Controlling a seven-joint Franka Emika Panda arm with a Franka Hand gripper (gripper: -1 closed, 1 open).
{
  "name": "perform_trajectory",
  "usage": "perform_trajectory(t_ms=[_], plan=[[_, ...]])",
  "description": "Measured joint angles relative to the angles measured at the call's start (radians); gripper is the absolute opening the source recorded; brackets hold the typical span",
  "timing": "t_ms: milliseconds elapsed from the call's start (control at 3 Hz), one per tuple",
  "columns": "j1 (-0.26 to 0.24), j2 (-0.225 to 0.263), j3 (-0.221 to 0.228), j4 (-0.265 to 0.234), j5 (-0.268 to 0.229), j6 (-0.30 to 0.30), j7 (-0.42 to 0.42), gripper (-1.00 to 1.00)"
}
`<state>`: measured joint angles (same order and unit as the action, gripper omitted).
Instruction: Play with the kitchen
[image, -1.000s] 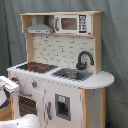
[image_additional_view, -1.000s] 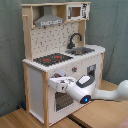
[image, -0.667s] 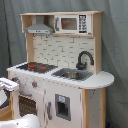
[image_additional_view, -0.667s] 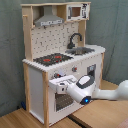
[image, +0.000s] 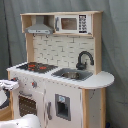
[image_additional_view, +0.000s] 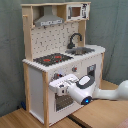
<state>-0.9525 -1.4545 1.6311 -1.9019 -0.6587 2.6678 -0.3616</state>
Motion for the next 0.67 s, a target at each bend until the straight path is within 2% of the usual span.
perform_trajectory(t_ms=[333,667], plan=[[0.0,0.0,0.001,0.0,0.0,0.002,0.0,1.0],[0.0,0.0,0.004,0.001,0.006,0.06,0.123,1.0]])
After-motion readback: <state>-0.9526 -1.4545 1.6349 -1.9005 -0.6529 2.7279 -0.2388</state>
